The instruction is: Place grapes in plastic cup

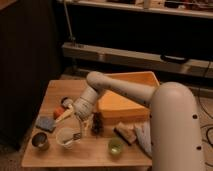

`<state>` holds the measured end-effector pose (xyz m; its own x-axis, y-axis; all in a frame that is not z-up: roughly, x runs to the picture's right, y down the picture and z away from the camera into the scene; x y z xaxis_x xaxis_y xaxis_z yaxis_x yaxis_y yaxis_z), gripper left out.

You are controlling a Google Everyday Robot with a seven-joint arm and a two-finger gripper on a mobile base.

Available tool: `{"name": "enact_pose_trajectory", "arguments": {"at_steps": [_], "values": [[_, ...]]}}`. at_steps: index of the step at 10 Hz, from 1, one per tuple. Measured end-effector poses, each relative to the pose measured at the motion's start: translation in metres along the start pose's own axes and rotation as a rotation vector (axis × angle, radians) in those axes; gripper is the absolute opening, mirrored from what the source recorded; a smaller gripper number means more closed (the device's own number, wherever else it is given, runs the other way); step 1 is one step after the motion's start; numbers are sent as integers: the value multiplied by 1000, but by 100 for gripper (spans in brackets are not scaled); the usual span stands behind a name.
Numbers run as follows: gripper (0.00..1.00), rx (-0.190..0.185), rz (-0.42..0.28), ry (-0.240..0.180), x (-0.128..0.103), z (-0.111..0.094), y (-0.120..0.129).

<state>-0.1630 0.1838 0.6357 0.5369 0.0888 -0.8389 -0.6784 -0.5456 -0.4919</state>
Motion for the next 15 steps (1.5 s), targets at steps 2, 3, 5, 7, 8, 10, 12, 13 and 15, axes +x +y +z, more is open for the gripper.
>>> {"name": "enact_pose_trajectory", "arguments": {"at_steps": [2,3,5,7,8,10,12,13,15], "values": [[80,66,28,-9,0,0,7],[80,126,29,-17,3,-1,14],[80,228,54,-105,17,-19,34],[80,302,75,-250,36,-54,52],[80,336,78,-323,46,-72,58],[80,409,68,-463,79,-103,63],[80,512,36,-614,108,-133,54],[80,530,33,-641,113,-138,52],[80,535,28,-645,113,-138,53]]}}
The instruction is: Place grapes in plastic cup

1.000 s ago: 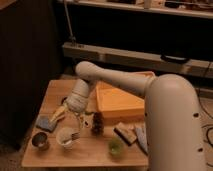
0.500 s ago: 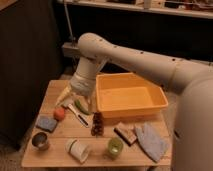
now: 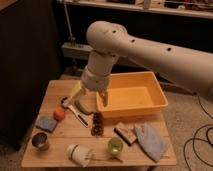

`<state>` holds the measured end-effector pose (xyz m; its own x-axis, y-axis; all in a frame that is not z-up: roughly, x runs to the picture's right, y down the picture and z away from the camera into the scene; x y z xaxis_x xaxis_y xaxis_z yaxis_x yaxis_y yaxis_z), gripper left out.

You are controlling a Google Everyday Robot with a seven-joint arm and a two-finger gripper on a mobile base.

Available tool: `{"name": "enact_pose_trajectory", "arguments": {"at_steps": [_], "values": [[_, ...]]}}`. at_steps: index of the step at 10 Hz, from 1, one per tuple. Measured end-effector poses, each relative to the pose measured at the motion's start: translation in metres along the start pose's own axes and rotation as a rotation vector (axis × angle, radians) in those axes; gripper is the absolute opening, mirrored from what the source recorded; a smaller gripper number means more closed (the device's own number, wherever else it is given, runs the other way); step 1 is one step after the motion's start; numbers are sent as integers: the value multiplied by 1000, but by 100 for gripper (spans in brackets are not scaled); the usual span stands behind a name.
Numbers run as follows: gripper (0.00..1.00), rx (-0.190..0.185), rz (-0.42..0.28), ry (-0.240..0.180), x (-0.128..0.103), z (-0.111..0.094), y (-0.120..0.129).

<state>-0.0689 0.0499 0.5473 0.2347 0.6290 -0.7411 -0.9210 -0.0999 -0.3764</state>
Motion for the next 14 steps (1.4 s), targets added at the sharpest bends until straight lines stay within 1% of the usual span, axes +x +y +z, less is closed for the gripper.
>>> {"name": "enact_pose_trajectory", "arguments": {"at_steps": [2,3,4,5,7,8,9,12,13,14], "values": [[80,1,2,-2,0,0,-1],[80,0,1,-11,0,1,-1],[80,-1,13,-59,-2,7,-3],[80,-2,24,-93,-4,15,-8],[80,2,19,-108,-11,32,-10],[80,2,17,-109,-14,36,-12],[80,-7,7,-96,-18,42,-15],[80,-11,3,-94,-18,42,-14],[80,-6,-1,-95,-18,43,-13],[80,9,-10,-112,-19,43,-12]]}}
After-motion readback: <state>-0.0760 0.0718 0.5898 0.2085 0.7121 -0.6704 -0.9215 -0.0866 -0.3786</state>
